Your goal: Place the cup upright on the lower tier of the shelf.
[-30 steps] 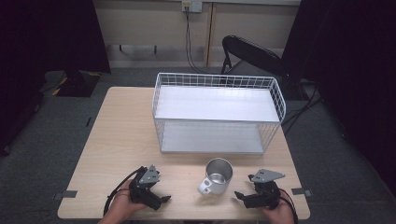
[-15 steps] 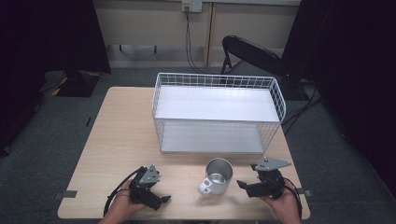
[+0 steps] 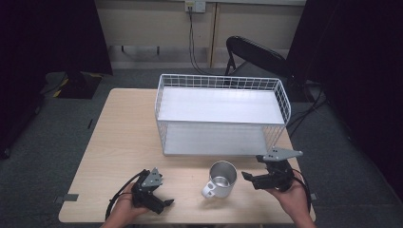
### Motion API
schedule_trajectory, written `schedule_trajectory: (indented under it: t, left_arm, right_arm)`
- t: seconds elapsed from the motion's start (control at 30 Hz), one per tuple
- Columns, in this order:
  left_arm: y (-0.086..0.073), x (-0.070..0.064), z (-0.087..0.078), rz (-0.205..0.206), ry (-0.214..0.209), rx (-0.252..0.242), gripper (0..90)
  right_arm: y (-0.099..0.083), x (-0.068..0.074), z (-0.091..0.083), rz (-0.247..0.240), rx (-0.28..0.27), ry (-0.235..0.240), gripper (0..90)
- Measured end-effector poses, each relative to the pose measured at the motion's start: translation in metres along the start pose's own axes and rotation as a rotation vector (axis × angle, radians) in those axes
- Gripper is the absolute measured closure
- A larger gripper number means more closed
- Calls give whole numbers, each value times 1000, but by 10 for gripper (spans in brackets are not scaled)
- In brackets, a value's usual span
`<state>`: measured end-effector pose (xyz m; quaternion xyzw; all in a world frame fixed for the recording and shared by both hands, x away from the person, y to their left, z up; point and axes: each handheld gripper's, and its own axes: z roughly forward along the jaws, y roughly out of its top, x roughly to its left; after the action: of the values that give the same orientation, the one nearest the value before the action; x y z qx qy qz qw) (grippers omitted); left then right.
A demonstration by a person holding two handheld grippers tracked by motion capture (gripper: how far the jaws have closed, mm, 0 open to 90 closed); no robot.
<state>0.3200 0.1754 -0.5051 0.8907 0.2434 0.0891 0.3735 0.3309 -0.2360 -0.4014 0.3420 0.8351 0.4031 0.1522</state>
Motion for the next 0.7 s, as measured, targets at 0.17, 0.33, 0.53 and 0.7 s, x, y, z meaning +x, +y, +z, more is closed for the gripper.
schedule_trajectory:
  t: [0.17,0.33,0.53,0.7]
  left_arm:
    - [0,0,0,1,0,0,0]
    - [0,0,0,0,0,0,0]
    - [0,0,0,1,0,0,0]
    - [0,0,0,1,0,1,0]
  right_arm:
    - [10,1,-1,-4,-14,5,176]
    - [22,8,3,-18,-37,14,188]
    - [23,12,13,1,-59,30,262]
    - [18,13,20,20,-73,37,358]
